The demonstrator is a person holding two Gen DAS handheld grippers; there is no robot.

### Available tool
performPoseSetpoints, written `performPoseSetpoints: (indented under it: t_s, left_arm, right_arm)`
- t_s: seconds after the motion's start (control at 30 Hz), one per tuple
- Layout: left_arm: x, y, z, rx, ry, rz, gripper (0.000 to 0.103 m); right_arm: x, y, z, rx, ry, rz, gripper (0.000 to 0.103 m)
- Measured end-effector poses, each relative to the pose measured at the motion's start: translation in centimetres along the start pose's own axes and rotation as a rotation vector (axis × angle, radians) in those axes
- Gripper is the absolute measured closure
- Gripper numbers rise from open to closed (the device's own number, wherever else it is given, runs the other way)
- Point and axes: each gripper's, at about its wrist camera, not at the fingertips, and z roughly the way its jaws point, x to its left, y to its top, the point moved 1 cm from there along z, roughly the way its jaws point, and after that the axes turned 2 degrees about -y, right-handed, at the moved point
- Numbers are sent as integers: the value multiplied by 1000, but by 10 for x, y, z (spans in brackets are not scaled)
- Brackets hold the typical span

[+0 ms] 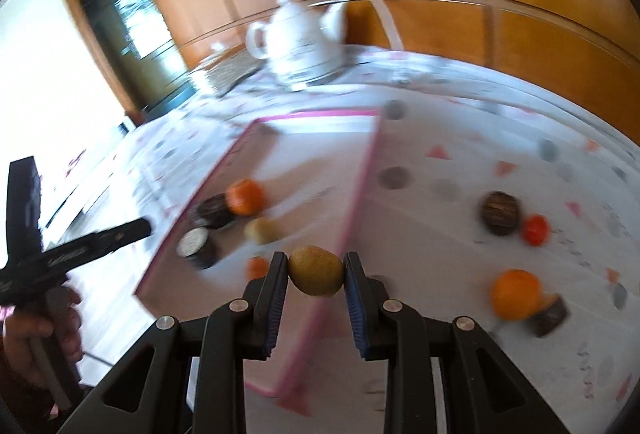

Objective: Organize fruits
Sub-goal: 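Carry the yellow fruit into the tray and open the right tool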

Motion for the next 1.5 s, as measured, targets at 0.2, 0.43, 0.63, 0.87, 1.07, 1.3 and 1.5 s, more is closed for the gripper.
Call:
performPoseSetpoints:
  t_s: [0.2,0.43,0.63,0.87,1.07,1.3,1.5]
  left_arm:
    - [3,1,1,0,4,-6,38]
    - [1,-2,5,14,2,0,38]
    - [0,-3,7,20,3,8,38]
    - [-3,-4,8,22,2,16,38]
    - [-6,-4,7,22,-3,26,38]
    - [-13,-5,6,25,-16,49,38]
    - [-18,-7,6,28,-22,63,38]
  right_arm:
    - [46,-6,23,64,71,-107,75]
    - [67,-16,52,133,80,-149,75]
    - [69,-19,68,167,53,-166,74]
    - [61,-17,61,144,40,-132,67]
    - [48,-13,39,86,26,-80,67]
    - [29,-14,11,12,-33,-37,67]
    - [2,-19,-16,-47,-110,15,67]
